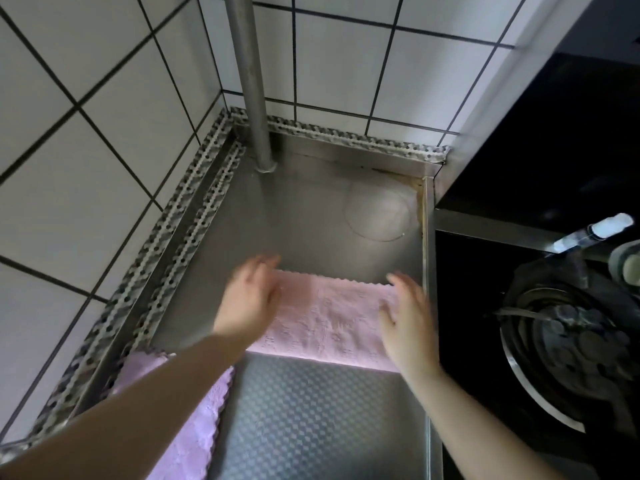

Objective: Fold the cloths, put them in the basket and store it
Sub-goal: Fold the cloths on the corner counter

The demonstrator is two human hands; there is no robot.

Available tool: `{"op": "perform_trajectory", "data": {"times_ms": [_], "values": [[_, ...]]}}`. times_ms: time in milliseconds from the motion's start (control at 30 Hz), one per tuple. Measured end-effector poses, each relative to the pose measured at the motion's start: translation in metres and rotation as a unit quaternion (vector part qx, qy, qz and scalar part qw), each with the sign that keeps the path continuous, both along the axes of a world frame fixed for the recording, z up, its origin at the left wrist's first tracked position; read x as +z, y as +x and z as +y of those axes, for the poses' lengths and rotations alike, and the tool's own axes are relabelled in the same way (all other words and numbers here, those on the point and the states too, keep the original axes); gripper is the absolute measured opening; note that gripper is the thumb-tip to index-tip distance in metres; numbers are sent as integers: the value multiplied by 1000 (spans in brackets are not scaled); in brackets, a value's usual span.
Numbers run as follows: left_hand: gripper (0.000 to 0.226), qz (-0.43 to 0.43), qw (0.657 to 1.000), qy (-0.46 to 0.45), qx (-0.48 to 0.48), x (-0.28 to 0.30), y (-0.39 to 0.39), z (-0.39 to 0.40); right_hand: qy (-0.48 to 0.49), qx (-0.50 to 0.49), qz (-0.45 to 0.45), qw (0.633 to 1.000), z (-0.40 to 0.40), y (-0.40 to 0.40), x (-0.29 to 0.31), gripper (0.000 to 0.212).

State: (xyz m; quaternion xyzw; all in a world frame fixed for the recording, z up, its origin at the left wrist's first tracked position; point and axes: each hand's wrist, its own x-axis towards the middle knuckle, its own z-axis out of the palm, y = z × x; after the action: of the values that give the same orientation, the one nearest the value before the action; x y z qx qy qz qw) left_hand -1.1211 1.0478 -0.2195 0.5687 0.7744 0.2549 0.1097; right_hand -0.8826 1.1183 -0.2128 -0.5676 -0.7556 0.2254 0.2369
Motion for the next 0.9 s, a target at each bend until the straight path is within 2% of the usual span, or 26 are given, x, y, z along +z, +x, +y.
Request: {"op": "perform_trajectory", "data": {"times_ms": [67,133,233,367,533,633,700,800,900], "values": [[48,62,993,-10,-100,-11,31,-5,46,94,-49,993,-21,-24,-9,42],[55,111,980,-54,-156,-24,56,-9,51,155,-111,980,-32,-43,-21,50],[60,161,970,-89,-160,-36,64,-13,40,165,-206,964,-33,-48,-35,56],[58,183,966,-113,-143,-42,51,-13,47,154,-284,945,-28,-23,-47,57],[67,197,960,-155,-122,-42,39,-11,48,108,-289,950,-20,11,-46,59],[65,190,966,-120,-126,-36,41,-12,60,104,-288,950,-15,17,-41,58],[49,179,966,-50,-183,-31,46,-21,76,118,-254,957,-8,9,-34,50],[21,153,951,54,-261,-29,58,-41,114,188,-169,961,7,-15,-24,26],[16,155,955,21,-251,-35,71,-50,98,251,-151,951,17,-40,-17,32]]}}
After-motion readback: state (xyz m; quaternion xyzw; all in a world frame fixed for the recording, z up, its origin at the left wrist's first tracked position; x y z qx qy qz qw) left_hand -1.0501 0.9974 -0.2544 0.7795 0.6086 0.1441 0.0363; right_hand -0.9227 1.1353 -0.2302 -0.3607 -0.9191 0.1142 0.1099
